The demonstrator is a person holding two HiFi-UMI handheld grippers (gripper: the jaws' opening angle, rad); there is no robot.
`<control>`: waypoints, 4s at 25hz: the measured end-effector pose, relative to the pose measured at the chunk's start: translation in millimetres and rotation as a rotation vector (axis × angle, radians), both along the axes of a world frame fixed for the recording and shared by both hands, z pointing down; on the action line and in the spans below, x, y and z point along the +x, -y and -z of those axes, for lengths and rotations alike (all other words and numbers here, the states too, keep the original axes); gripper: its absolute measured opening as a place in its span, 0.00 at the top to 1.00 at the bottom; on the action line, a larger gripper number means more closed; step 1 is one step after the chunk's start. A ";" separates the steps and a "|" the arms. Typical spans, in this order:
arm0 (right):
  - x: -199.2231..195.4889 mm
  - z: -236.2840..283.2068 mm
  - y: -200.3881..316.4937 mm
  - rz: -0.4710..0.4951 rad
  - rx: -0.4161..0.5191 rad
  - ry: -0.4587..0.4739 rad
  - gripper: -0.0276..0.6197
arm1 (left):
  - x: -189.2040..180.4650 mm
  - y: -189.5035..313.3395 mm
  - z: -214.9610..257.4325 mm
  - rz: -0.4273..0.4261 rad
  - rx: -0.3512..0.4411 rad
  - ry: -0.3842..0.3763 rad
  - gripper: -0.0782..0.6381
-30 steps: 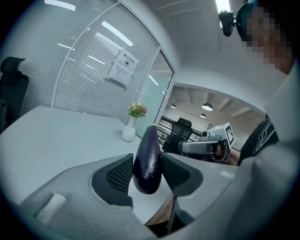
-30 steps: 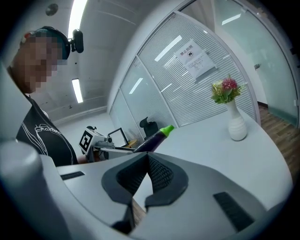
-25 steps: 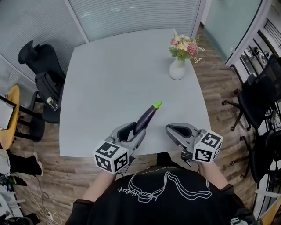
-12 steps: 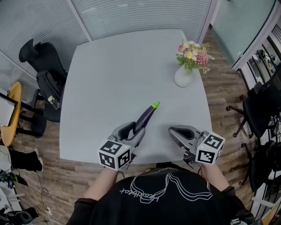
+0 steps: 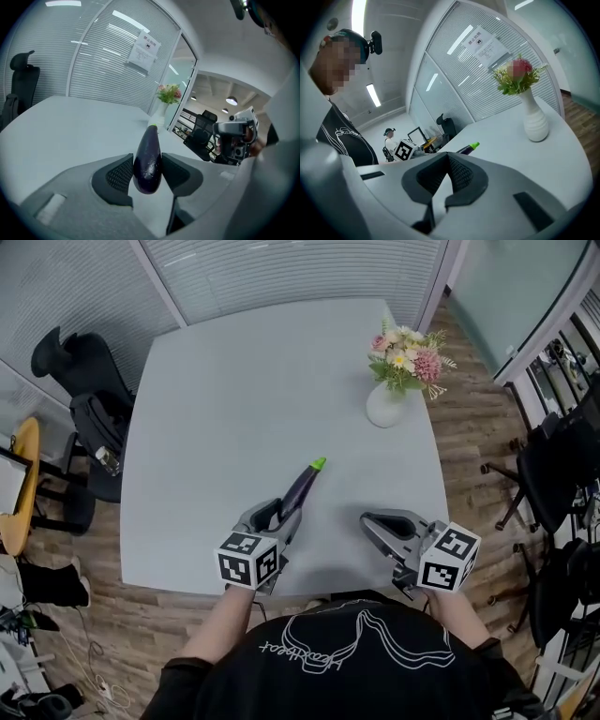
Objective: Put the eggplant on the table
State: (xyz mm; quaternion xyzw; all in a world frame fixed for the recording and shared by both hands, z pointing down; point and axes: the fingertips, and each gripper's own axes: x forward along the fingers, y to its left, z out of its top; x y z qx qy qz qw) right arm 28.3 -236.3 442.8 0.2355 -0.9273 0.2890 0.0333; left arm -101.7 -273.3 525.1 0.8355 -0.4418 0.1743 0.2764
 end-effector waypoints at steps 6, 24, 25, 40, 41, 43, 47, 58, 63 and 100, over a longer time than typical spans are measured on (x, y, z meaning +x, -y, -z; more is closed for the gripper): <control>13.0 -6.1 -1.6 -0.018 -0.003 -0.031 0.94 | -0.7 7.5 -34.3 0.013 -0.013 0.079 0.62; 36.9 -25.1 -0.7 -0.076 -0.072 -0.025 0.94 | -2.6 13.4 -101.8 0.006 -0.092 0.153 0.62; 38.1 -26.2 -1.2 -0.079 -0.077 -0.024 0.94 | -2.2 13.0 -101.7 0.002 -0.090 0.158 0.62; 43.5 -27.2 -12.3 -0.100 -0.092 -0.030 0.94 | 3.9 14.1 -93.9 -0.017 -0.042 0.152 0.51; 43.0 -26.5 -13.9 -0.100 -0.088 -0.025 0.94 | 4.0 13.4 -90.0 -0.017 -0.032 0.147 0.50; 41.1 -23.8 -17.4 -0.099 -0.079 -0.014 0.94 | 3.5 11.3 -79.0 -0.013 -0.009 0.132 0.49; 34.4 -14.3 -27.2 -0.092 -0.053 0.000 0.94 | 0.0 1.2 -47.2 -0.001 0.042 0.077 0.49; 11.6 41.5 -56.0 -0.037 0.170 -0.047 0.94 | 19.6 -79.6 95.2 -0.146 0.158 -0.268 0.51; -5.9 64.9 -83.5 0.008 0.209 0.028 0.94 | 30.6 -125.7 153.0 -0.261 0.226 -0.361 0.56; -29.7 75.4 -128.2 0.052 0.260 0.021 0.95 | 42.9 -177.4 165.0 -0.332 0.318 -0.235 0.87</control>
